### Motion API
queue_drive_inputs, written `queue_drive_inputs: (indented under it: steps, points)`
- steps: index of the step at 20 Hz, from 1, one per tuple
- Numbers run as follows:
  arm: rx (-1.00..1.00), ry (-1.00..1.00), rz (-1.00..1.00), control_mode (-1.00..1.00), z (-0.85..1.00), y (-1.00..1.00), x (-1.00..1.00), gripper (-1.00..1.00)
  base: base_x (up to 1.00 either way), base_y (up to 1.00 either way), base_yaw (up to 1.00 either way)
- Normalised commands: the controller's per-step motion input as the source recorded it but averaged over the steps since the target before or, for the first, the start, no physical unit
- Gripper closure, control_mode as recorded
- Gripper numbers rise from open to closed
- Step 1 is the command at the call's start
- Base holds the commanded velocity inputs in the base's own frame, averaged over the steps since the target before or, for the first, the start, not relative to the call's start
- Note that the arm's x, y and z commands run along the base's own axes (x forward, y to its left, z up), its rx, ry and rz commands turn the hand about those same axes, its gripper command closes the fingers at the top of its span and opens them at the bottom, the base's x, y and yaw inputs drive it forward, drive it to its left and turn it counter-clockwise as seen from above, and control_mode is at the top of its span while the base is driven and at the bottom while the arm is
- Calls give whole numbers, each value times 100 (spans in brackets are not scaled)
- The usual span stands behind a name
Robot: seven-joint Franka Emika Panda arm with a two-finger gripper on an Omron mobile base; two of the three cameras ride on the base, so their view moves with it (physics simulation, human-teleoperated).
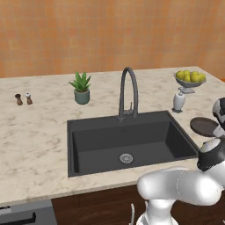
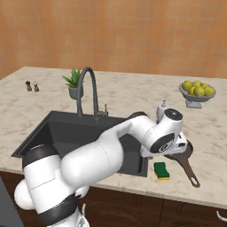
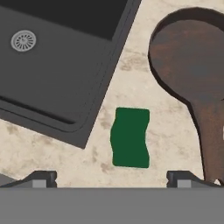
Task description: Pick the pan and sponge and place them into the sink. Then turn on the water.
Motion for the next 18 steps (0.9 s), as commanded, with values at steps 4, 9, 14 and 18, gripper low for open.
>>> queue_drive_inputs:
  steps: [4,9,14,18]
  points:
    - [0,1,0,-100,-19,-54,24,-100,0,0,0]
    - [0,7,0,-100,-19,-50,21,-100,0,0,0]
    - [0,2,2,-100,-23,-38,5,-100,0,0,0]
    - [0,1,10,-100,-23,-4,0,-100,0,0,0]
